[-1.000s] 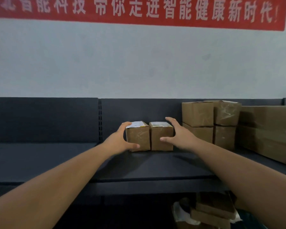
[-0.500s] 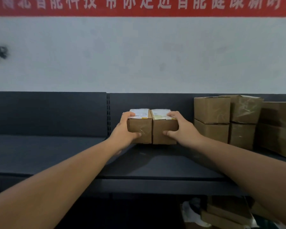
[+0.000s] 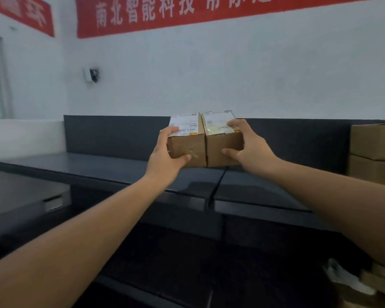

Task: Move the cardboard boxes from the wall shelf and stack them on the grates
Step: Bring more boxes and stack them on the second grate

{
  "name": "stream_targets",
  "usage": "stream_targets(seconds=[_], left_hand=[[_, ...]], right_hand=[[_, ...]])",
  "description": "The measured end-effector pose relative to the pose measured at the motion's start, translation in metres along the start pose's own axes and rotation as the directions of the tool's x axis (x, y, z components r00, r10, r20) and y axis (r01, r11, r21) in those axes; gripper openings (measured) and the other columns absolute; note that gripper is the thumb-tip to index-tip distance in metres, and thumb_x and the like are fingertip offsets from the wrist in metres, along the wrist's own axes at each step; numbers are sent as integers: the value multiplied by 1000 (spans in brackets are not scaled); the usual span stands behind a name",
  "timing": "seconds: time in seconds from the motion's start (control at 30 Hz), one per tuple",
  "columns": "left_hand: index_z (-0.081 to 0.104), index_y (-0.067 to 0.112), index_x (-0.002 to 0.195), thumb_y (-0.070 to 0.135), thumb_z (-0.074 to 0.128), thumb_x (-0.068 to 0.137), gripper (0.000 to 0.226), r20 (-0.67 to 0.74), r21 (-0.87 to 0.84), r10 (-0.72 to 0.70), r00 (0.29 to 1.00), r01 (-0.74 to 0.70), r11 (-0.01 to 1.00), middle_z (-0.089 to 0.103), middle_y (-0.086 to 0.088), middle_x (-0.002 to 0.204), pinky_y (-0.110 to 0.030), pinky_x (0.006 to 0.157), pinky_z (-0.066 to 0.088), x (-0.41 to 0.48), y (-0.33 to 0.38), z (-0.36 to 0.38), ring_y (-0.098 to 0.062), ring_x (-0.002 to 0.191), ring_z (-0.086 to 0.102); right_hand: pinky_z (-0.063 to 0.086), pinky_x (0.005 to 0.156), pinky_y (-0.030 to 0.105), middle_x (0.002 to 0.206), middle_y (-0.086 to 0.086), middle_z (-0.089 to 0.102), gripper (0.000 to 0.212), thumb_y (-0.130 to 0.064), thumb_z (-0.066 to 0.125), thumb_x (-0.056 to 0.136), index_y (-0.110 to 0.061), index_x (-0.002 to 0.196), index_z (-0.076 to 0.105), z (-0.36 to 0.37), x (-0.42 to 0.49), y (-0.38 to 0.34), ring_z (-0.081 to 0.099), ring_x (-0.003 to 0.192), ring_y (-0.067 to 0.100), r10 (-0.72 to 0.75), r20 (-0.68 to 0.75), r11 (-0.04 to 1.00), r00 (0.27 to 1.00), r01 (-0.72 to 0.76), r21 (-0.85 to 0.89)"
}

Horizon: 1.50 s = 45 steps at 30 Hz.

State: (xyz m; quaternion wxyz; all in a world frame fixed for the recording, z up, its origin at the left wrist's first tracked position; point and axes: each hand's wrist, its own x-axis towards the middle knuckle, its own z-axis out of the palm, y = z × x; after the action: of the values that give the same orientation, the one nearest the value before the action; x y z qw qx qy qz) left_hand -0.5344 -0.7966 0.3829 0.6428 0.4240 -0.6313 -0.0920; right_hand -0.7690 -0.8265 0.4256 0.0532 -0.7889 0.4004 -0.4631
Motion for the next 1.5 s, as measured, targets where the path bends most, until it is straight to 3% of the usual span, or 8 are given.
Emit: stream_targets(seconds=[0.2,0.47,0.67,0.77,0.97,1.13,1.33,1.5], left_hand=[[41,54,121,19,81,78,69,-141,138,8,990,12,990,50,27,113,-28,76,56,-27,-15,-156,12,92,56],[40,60,116,16,78,81,68,-270,293,-31,962,112,950,50,20,112,-15,67,55,-91,-24,-334,-6,98,59],[39,57,121,17,77,82,68,-372,439,-81,925,252,863,50,-1,131,-32,83,56,-153,-35,-440,-18,111,56],[39,57,123,18,77,82,68,-433,451,-110,894,322,832,50,1,132,-25,78,54,-179,-44,-473,-16,110,56],[40,57,124,17,77,82,69,-571,449,-147,808,456,768,52,2,131,-31,80,56,-217,-67,-525,-13,109,57],[40,58,122,14,78,81,71,-682,419,-182,709,581,698,54,2,130,-20,70,51,-237,-97,-560,-10,106,58],[43,60,119,9,79,78,74,-770,369,-210,603,689,623,55,14,118,-5,61,47,-255,-149,-595,-3,101,58],[43,59,121,7,79,78,76,-799,335,-262,542,761,556,58,10,124,-6,67,48,-265,-197,-617,-2,104,59]], right_hand=[[42,69,23,111,2,56,59,-30,73,84,-45,127,35,109,16,-107,54,87,11,-144,76,982,987,133,135],[38,66,10,118,-5,50,60,-27,72,85,-40,131,36,252,-5,-235,52,101,14,-255,150,908,955,184,376],[49,80,27,118,-6,48,62,-21,74,84,-44,128,38,353,-43,-309,53,104,16,-307,211,833,928,155,531],[50,87,33,126,-1,53,64,-20,76,82,-44,129,38,394,-57,-330,55,108,19,-331,257,812,908,135,568],[52,93,43,130,0,51,65,-20,75,84,-47,128,36,459,-61,-351,53,114,20,-378,328,767,866,93,635],[53,93,44,135,4,51,66,-21,74,84,-48,129,34,519,-47,-353,52,116,21,-389,394,745,833,33,666],[48,85,30,127,1,52,63,-21,75,83,-47,126,37,605,-28,-348,54,111,19,-447,470,712,761,-15,702],[51,81,27,120,-6,50,63,-20,75,84,-49,125,37,674,-22,-350,54,104,13,-488,532,685,692,-75,725]])
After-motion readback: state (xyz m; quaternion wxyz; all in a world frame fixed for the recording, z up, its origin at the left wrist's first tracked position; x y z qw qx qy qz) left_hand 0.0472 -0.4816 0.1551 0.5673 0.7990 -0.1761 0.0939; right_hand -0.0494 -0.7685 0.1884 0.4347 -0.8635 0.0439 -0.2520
